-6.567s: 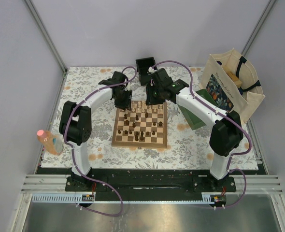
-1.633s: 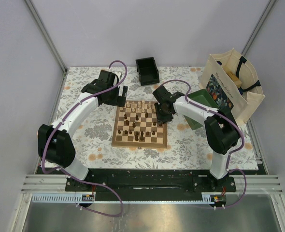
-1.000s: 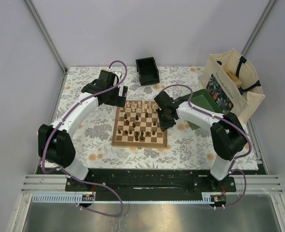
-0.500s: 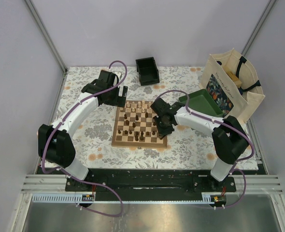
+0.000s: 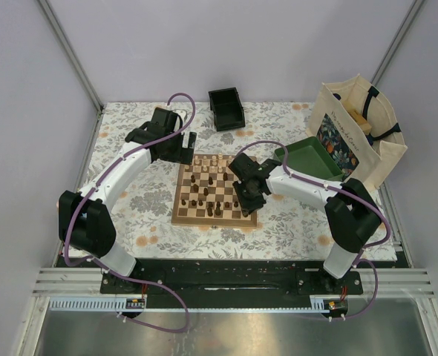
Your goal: Set up the chess pieces on the board
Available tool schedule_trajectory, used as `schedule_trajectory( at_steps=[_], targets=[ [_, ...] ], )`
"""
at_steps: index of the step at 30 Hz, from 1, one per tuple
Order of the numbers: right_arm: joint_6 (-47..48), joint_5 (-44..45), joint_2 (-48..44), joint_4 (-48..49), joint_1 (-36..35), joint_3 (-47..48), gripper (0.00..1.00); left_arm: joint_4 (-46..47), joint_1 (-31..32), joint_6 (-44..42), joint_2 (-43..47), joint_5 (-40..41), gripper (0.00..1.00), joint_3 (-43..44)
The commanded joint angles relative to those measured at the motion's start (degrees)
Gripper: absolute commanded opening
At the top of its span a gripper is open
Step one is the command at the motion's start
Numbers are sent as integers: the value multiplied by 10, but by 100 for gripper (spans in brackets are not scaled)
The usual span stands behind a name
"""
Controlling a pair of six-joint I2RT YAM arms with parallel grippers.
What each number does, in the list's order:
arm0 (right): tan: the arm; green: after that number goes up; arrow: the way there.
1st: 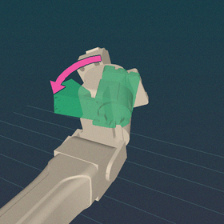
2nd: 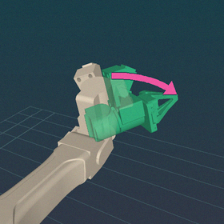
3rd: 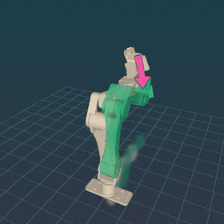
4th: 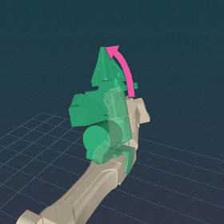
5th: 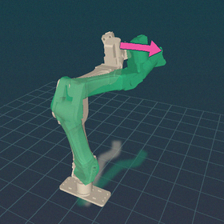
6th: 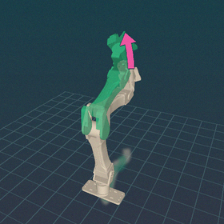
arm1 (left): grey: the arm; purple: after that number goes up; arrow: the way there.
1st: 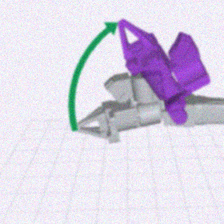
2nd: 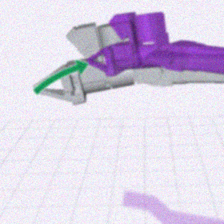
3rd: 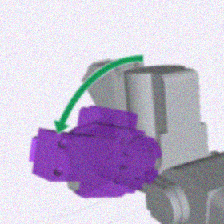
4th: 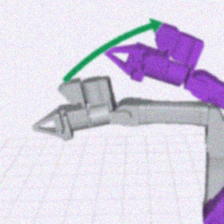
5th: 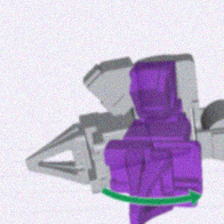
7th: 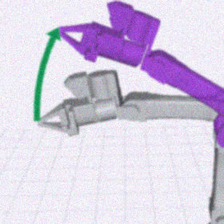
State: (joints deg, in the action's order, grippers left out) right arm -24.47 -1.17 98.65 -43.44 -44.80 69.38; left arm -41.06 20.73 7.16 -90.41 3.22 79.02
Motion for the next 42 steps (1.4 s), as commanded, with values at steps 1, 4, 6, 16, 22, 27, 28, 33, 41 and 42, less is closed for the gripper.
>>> schedule_trajectory(
  at_steps=[1,4,6,16,22,27,28,33,41,42],
  targets=[
    [1,-8,-6,-7,-5,1,33,1,0,5,23,-5,99,-5],
    [6,-13,-8,-9,-5,6,37,1,0,4,25,-4,99,-5],
    [9,-11,-15,-10,-5,9,39,1,-1,3,27,-1,99,-5],
    [31,42,0,-12,3,120,44,-2,0,2,36,28,99,-6],
    [35,35,65,5,20,196,46,-1,-1,1,46,48,99,-8],
    [19,36,122,14,31,263,53,-2,-2,-2,49,56,99,-11],
    [19,39,130,14,32,270,54,0,-1,-1,49,57,99,-10],
    [24,52,177,16,32,313,56,-1,-2,0,45,54,99,-9],
    [27,63,218,8,40,353,56,-1,-1,0,37,50,99,-8],
    [26,61,223,6,42,357,56,-1,-1,0,38,49,99,-7]
  ],
)
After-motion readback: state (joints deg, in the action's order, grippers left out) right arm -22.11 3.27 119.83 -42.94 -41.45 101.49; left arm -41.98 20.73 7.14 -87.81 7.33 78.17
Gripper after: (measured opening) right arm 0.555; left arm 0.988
